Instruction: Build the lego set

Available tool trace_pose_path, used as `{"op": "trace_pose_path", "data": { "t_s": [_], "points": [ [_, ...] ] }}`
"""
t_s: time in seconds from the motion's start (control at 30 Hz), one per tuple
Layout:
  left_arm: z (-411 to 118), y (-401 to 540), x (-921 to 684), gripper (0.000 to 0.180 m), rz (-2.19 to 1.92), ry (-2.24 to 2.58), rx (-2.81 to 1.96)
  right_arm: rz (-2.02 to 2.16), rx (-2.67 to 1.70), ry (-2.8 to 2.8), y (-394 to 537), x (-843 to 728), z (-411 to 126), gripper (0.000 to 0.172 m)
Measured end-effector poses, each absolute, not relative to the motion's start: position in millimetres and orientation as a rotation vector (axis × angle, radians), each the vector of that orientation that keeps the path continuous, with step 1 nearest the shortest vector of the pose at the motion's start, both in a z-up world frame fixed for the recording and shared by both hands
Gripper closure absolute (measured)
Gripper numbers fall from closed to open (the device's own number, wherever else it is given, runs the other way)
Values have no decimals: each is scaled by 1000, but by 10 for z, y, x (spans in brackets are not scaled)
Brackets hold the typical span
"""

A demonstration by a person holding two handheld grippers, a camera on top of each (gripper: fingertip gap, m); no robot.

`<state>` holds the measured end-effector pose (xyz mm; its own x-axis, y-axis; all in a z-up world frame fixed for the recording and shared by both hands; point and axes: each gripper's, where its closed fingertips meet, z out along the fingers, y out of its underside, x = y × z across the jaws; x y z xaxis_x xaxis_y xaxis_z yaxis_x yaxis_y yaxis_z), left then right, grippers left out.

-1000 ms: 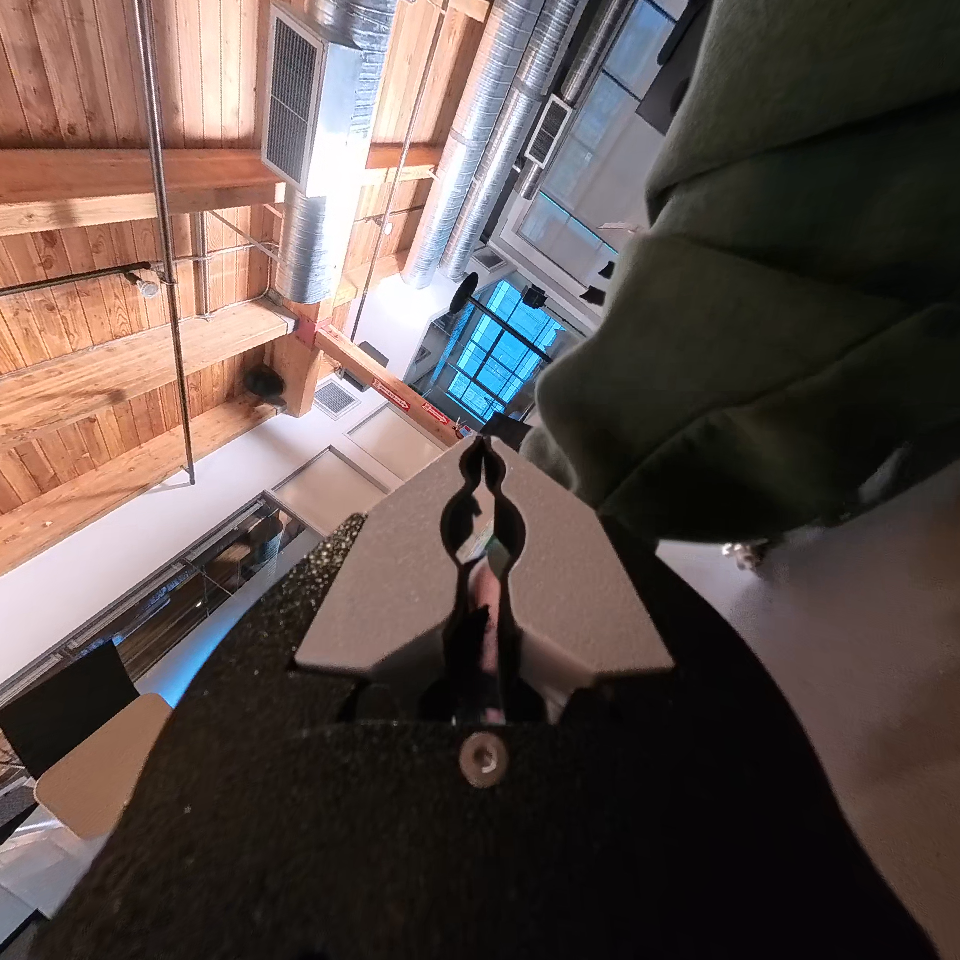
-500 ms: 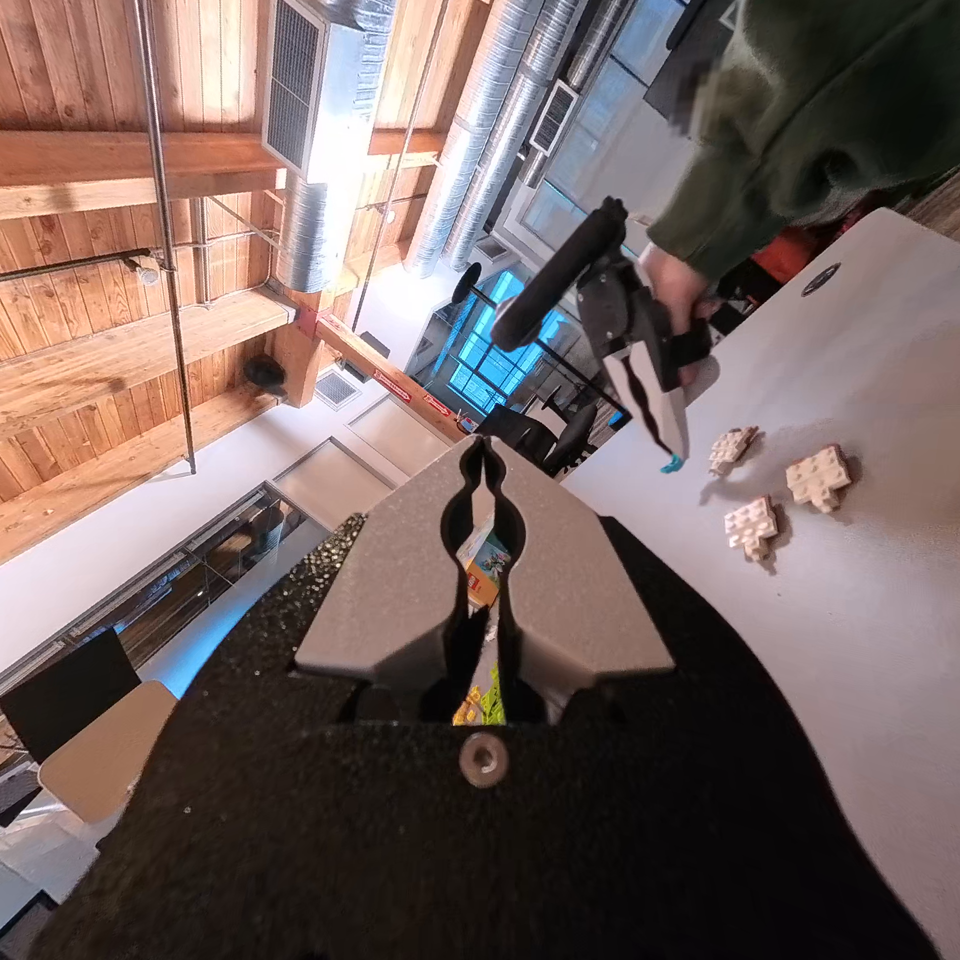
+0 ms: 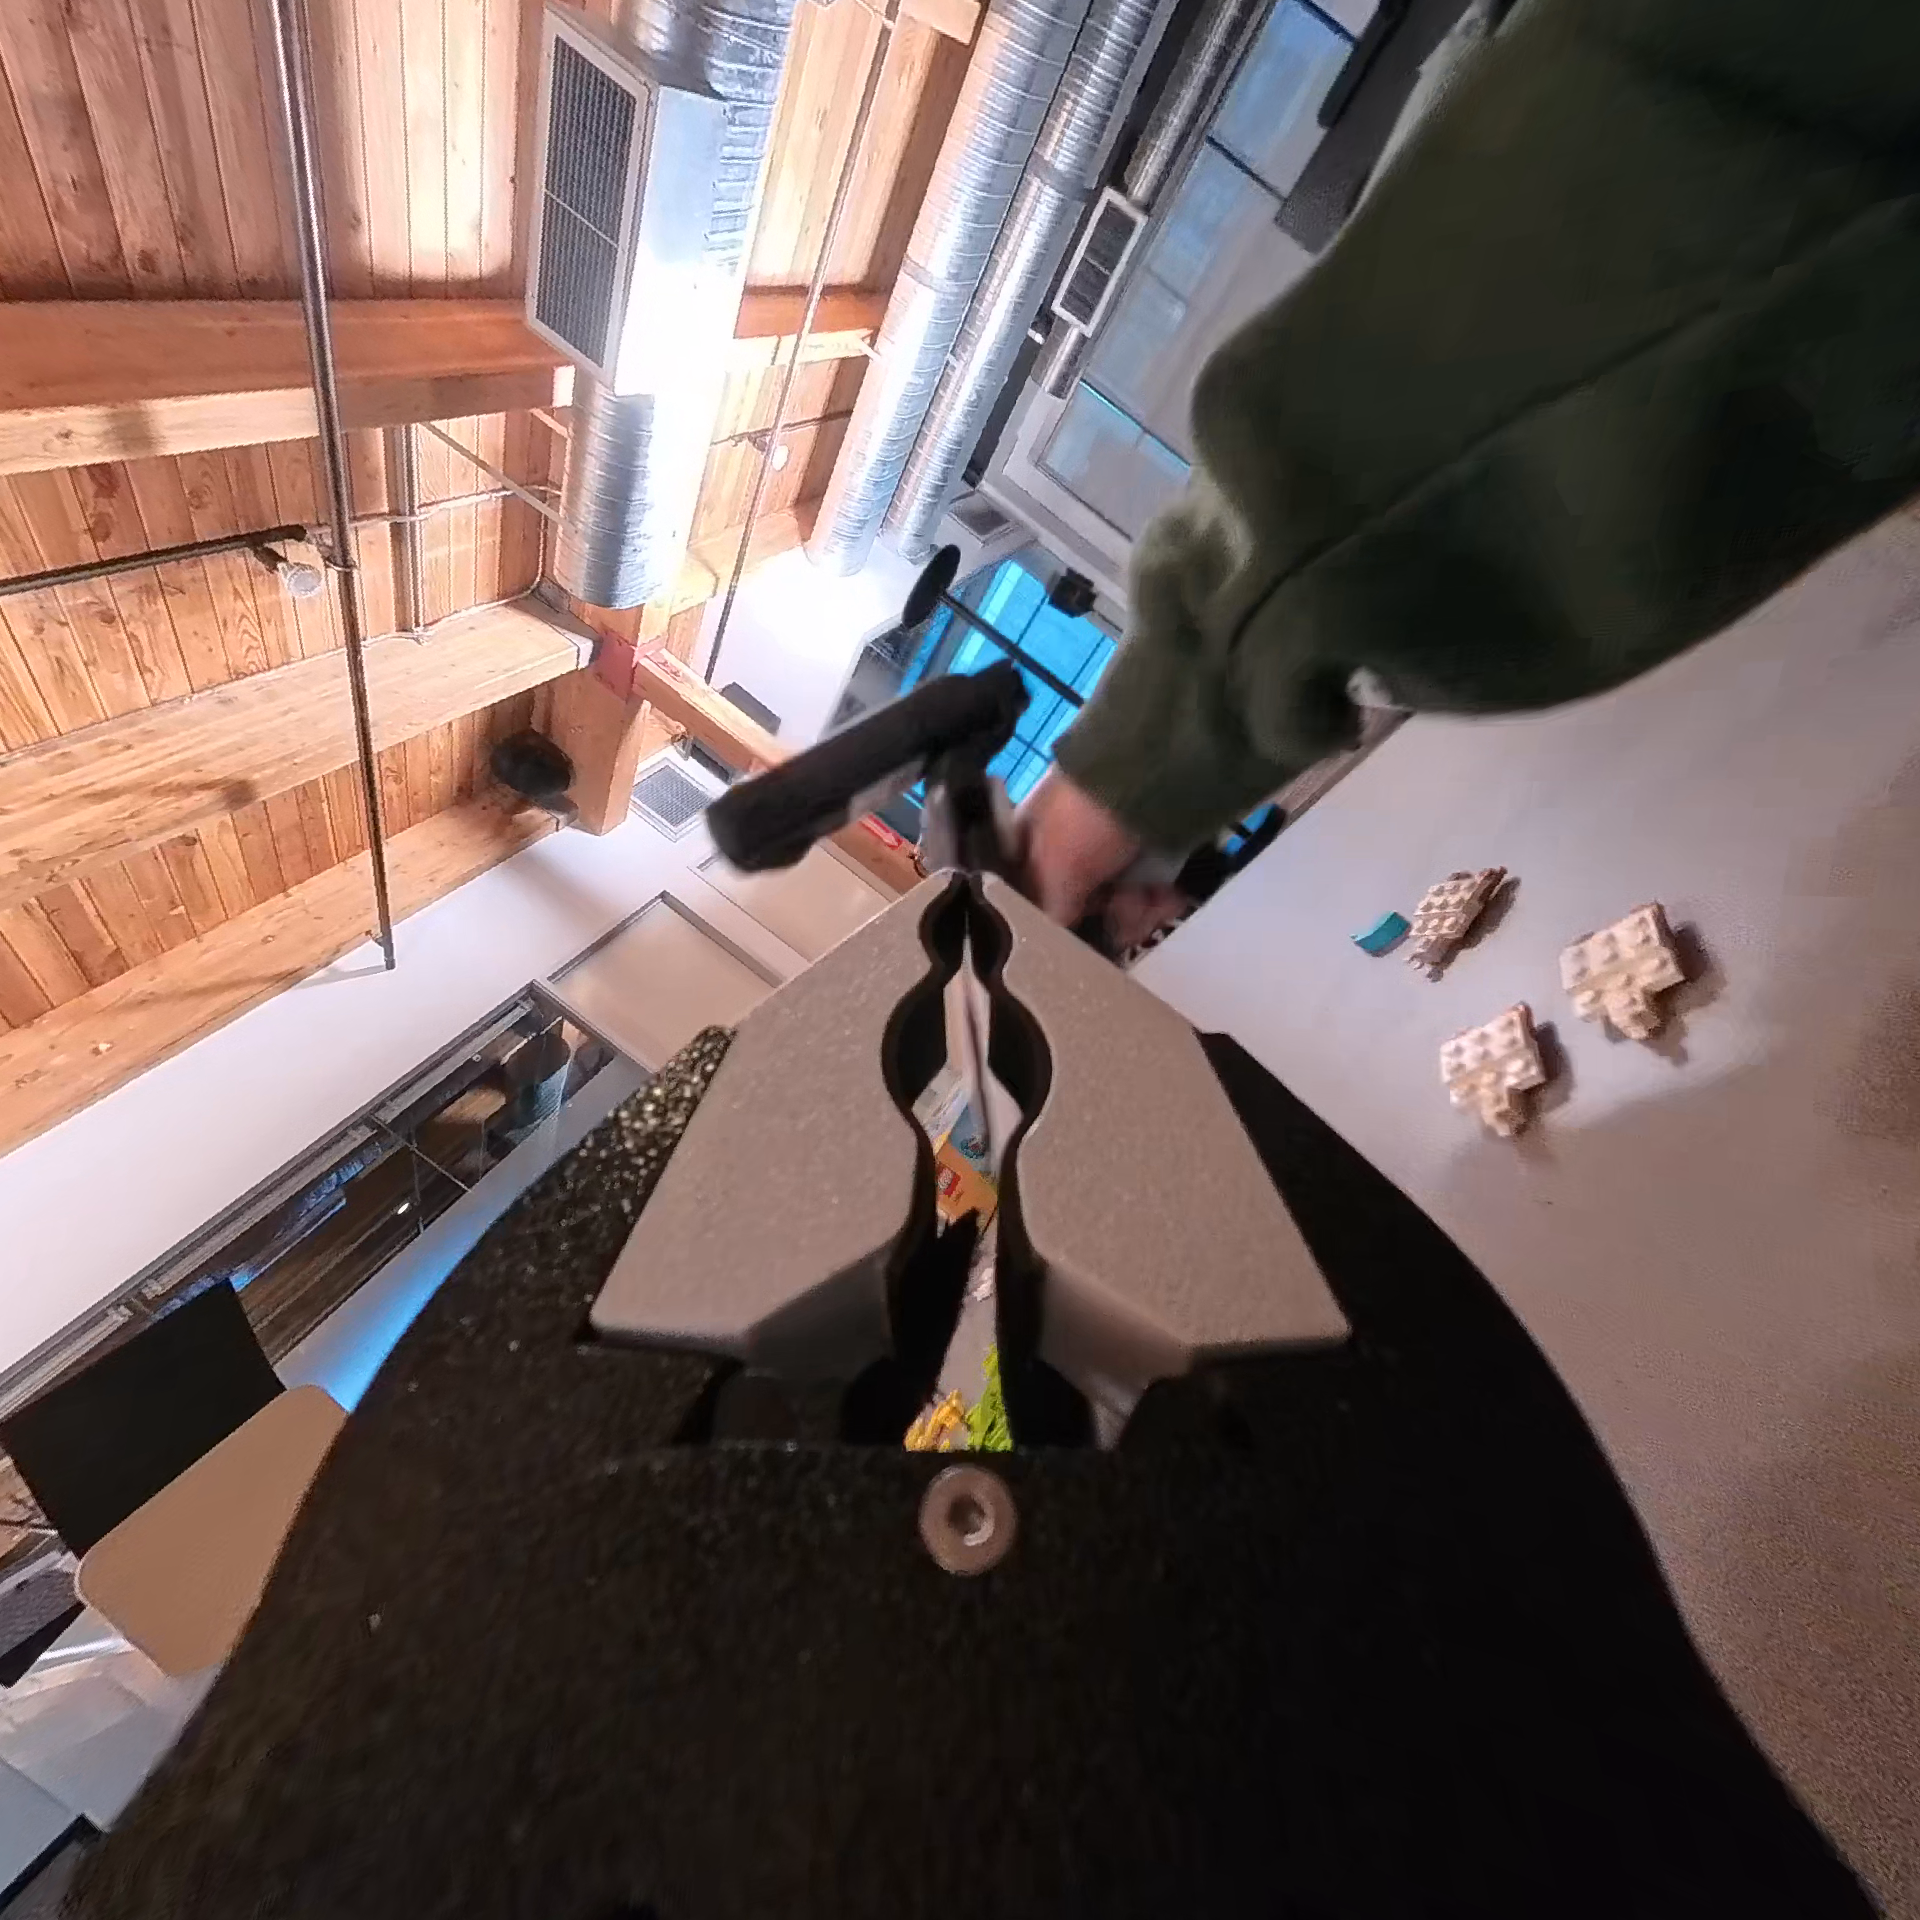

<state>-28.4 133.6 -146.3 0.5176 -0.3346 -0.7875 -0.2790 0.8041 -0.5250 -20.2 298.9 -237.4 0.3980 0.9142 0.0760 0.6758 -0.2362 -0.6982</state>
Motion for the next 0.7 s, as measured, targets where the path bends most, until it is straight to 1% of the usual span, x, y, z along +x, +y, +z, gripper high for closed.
{"op": "trace_pose_path", "data": {
  "t_s": [0.03, 0.13, 0.2, 0.3, 0.47, 0.57, 0.63, 0.67, 0.7],
  "points": [
    [-1455, 1348, -297, 180, -37, 1041, -672, 476, -1964, -1371, 3076, -441, -2379, 139],
    [-1433, 1366, -326, 180, -34, 1027, -676, 528, -1953, -1444, 3258, -1013, -2517, 141],
    [-1430, 1373, -333, 180, -34, 1024, -678, 463, -1977, -1518, 3382, -1190, -2685, 138],
    [-1419, 1363, -331, 180, -35, 1023, -674, 412, -2007, -1550, 3525, -1299, -2837, 138],
    [-1407, 1349, -324, 180, -39, 1024, -667, 690, -2179, -1264, 3651, -1445, -2838, 140],
    [-1406, 1355, -327, 180, -40, 1023, -669, 726, -2283, -1298, 3557, -1416, -2963, 138],
    [-1407, 1356, -324, 180, -40, 1025, -669, 718, -2279, -1339, 3502, -1427, -2972, 136],
    [-1410, 1356, -320, 180, -41, 1027, -669, 682, -2266, -1368, 3493, -1423, -2980, 136],
    [-1416, 1356, -316, 180, -42, 1030, -669, 636, -2247, -1405, 3486, -1418, -2995, 141]
  ]
}}
